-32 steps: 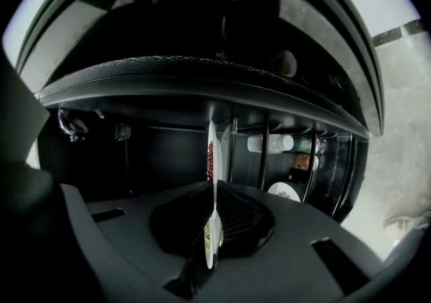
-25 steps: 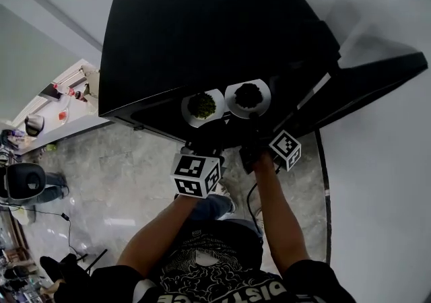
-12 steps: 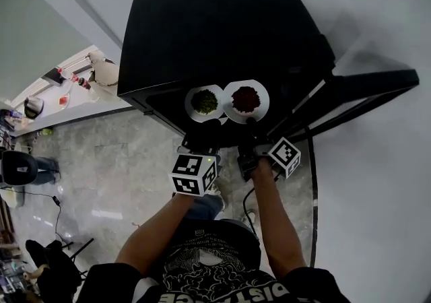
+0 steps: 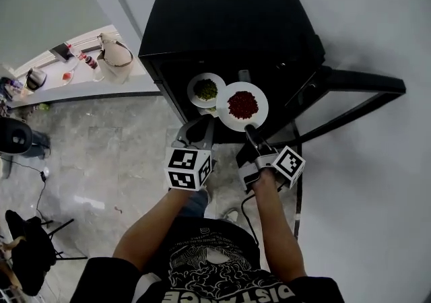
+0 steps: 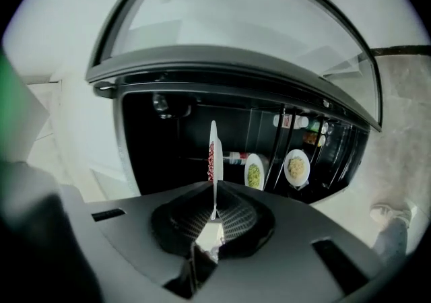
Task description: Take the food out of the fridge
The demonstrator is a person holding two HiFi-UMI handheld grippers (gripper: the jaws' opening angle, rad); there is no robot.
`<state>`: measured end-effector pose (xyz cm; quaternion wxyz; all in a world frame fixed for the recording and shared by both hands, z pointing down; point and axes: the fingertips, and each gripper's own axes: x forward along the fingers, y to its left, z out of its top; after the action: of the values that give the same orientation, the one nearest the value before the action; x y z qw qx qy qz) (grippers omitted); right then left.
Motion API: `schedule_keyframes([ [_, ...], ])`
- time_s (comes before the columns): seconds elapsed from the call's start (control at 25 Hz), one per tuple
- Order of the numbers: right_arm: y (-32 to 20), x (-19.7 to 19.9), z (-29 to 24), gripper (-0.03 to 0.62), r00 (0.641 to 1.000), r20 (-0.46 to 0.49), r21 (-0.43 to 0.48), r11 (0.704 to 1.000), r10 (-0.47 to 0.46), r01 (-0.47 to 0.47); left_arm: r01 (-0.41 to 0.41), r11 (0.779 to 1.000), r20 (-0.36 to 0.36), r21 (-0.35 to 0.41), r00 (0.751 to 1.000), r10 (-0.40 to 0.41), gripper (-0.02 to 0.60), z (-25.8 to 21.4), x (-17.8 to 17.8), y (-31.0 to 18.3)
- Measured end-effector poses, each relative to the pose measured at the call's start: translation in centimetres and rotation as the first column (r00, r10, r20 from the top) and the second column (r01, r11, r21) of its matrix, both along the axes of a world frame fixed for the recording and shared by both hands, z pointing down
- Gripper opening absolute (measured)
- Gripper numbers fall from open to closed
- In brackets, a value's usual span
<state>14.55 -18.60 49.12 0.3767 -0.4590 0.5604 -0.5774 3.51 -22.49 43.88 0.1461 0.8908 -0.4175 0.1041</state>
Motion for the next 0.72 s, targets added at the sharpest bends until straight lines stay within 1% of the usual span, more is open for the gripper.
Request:
schedule_keyframes([
  [0.12,2.4,-0.1,-1.9,0.009,1.000,-0.002,0.005,1.000,-0.027,0.027,0.025,1.000,-0.008,0.013,1.000,-0.025,0.000,-1.1,-0.3,1.8],
  [0.28,6.2,-0.1,-5.3,0.009,0.998,-0.002,0.030,0.997,-0.065,0.065,0.035,0.999,-0.027,0.032,0.999,-0.034,0.000,-2.9,-0.1,4.7],
  [0.48,7.3,0.6,-9.3,0.011,0.994,0.006,0.061,0.992,-0.111,0.110,0.048,0.998,-0.032,0.046,0.998,-0.047,0.000,-4.5,0.3,5.1],
  [0.64,9.7,1.0,-13.7,0.011,0.988,-0.037,0.112,0.982,-0.151,0.154,0.044,0.995,-0.021,0.085,0.999,-0.042,0.000,-6.7,0.5,6.5],
  [0.72,10.2,0.8,-15.7,0.011,0.984,-0.051,0.139,0.974,-0.172,0.178,0.050,0.993,-0.029,0.103,0.998,-0.047,0.000,-8.1,0.4,6.6],
])
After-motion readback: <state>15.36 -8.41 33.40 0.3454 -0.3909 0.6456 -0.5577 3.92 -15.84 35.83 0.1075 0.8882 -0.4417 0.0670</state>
